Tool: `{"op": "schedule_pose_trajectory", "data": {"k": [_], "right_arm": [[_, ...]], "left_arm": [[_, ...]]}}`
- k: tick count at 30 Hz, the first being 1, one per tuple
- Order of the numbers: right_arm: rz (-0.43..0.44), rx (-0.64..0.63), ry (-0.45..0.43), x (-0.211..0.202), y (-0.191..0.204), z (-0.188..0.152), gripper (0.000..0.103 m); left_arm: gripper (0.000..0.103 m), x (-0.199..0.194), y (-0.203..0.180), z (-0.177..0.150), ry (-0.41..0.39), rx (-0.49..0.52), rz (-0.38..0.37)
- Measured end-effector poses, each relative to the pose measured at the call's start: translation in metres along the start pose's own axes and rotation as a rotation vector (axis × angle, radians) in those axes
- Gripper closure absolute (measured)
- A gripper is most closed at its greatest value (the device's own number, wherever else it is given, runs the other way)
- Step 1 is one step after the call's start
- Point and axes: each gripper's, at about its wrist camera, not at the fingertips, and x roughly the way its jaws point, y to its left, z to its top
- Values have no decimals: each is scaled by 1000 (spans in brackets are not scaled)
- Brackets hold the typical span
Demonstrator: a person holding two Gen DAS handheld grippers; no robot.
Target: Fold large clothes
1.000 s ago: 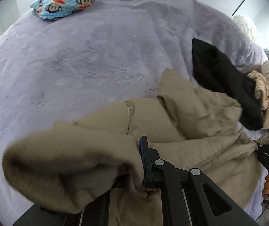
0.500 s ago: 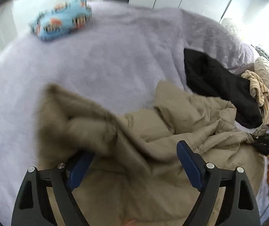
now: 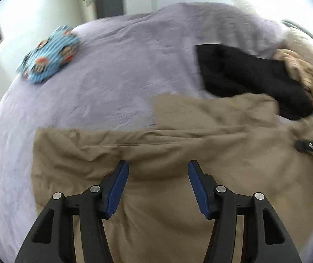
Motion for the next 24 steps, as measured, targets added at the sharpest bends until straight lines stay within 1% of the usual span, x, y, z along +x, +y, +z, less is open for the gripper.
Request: {"op": "schedule_pose_trajectory", "data": {"k": [1, 2, 4, 6, 8, 10, 12, 13, 15, 17, 19, 21, 24], "right_arm": [[-28, 0, -10, 6, -5, 1, 82], [-40, 8, -17, 12, -10, 3, 86], [-49, 20, -29, 22, -22, 5, 88], [-48, 39, -41, 27, -33, 8, 92], [-46, 59, -41, 23, -40, 12, 93], [-108, 49, -56, 15, -45, 14, 93], [-188, 61, -87, 2, -61, 12, 93], [-200, 84, -94, -1, -69, 12, 93], [-201, 150, -95, 0, -91, 12, 93], [-174, 198, -96, 8, -105, 13, 93], [-161, 204, -98, 19, -113, 14, 93], [-165, 199, -104, 27, -114, 16, 93], [-167, 199, -99, 31, -112, 23, 93]], "left_arm": [[44, 9, 8, 1, 11, -38, 14], [44, 20, 19, 2, 22, -83, 23], [44, 34, 37, 2, 28, -136, 25], [44, 40, 44, 3, 23, -142, 36], [44, 41, 46, 4, 14, -113, 58], [44, 42, 53, 1, 8, -99, 67], [44, 48, 61, -2, 13, -121, 53], [44, 52, 64, -2, 10, -133, 70], [44, 62, 71, -4, 13, -170, 65], [44, 68, 74, -4, 12, -195, 58], [43, 75, 74, -4, 11, -202, 57], [43, 80, 76, -2, 16, -215, 52], [43, 82, 80, 2, 33, -239, 50]]}}
